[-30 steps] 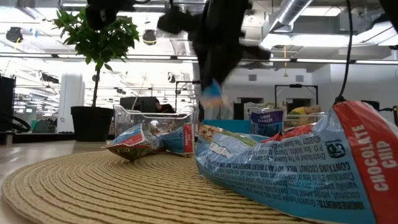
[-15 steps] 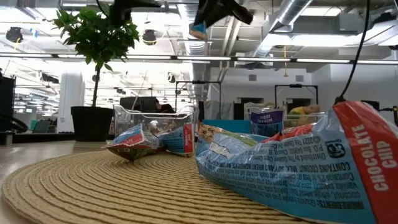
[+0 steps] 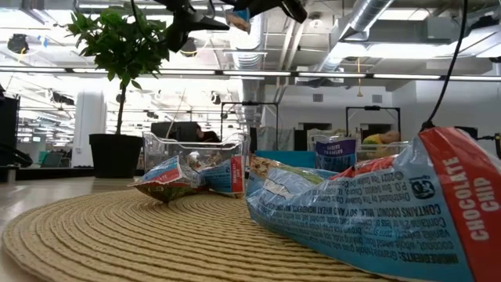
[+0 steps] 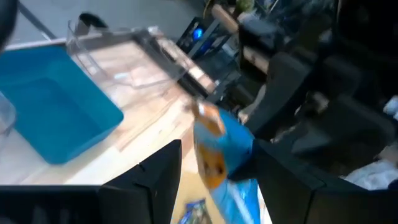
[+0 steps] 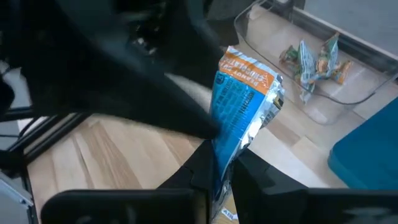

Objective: Pick and place Granola Bars by type
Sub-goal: Put the yellow granola bar into the left transparent bin

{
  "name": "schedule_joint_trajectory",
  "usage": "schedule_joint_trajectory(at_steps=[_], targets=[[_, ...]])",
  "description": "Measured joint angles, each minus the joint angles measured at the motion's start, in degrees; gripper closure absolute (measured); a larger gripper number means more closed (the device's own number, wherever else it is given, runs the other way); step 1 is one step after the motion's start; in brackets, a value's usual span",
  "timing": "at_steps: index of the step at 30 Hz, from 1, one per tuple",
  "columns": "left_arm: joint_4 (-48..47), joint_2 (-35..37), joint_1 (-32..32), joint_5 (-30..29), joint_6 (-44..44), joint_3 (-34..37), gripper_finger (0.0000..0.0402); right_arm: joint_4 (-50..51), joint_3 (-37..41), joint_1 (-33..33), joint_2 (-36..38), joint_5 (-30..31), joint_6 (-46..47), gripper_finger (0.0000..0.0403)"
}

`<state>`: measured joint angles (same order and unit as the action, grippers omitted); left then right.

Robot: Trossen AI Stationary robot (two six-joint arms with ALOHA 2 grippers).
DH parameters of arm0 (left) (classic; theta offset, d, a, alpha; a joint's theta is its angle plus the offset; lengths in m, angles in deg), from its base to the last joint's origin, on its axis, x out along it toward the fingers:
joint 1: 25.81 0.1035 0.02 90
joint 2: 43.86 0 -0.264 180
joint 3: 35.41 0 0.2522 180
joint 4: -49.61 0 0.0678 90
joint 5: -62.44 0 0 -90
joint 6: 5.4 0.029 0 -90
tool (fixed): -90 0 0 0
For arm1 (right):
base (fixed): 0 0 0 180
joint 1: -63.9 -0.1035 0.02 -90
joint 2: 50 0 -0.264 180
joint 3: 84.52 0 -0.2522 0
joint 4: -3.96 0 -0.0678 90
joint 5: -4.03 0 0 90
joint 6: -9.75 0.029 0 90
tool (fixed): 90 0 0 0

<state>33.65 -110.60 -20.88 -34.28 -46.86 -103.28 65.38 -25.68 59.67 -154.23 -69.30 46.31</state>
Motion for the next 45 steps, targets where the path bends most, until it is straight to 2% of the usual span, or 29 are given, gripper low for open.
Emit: schedule_joint_trajectory(at_steps=[7, 11, 22, 28, 34, 39, 41, 45], targets=[[0.95, -0.04, 1.72, -0.46, 1.61, 0.00, 0.0213, -0.24, 0.00, -0.55, 0.00, 0.00, -0.64, 0.0380], [0.92, -0.04, 2.20, 1.05, 1.57, -0.04, 0.0232, -0.38, 0.00, -0.55, 0.00, -0.05, -0.62, 0.0378], [1.12, 0.09, 2.20, 0.93, 2.74, -0.15, 0.0381, -1.23, 0.04, -0.50, -0.07, 0.17, -1.00, 0.0372], [-0.12, 0.06, 2.27, -0.87, 4.35, -0.15, 0.0385, -1.08, 0.04, 0.37, -0.07, 0.48, -1.93, 0.0347], [-7.34, -0.09, 2.29, -8.15, 8.99, 0.04, 0.0390, 5.70, -0.01, 1.01, 0.88, 4.23, -3.63, 0.0300], [-12.09, -0.09, 3.85, -15.43, 12.52, 0.02, 0.0393, 8.53, 0.00, 0.39, 1.90, 4.96, -5.92, 0.0265], [-13.91, -0.09, 5.68, -18.01, 13.97, 0.02, 0.0394, 8.40, -0.11, -0.40, 2.22, 7.55, -6.63, 0.0255], [-13.78, -0.09, 10.78, -19.57, 17.64, 0.02, 0.0394, 8.73, -0.08, -1.84, 3.19, 13.77, -7.18, 0.0243]])
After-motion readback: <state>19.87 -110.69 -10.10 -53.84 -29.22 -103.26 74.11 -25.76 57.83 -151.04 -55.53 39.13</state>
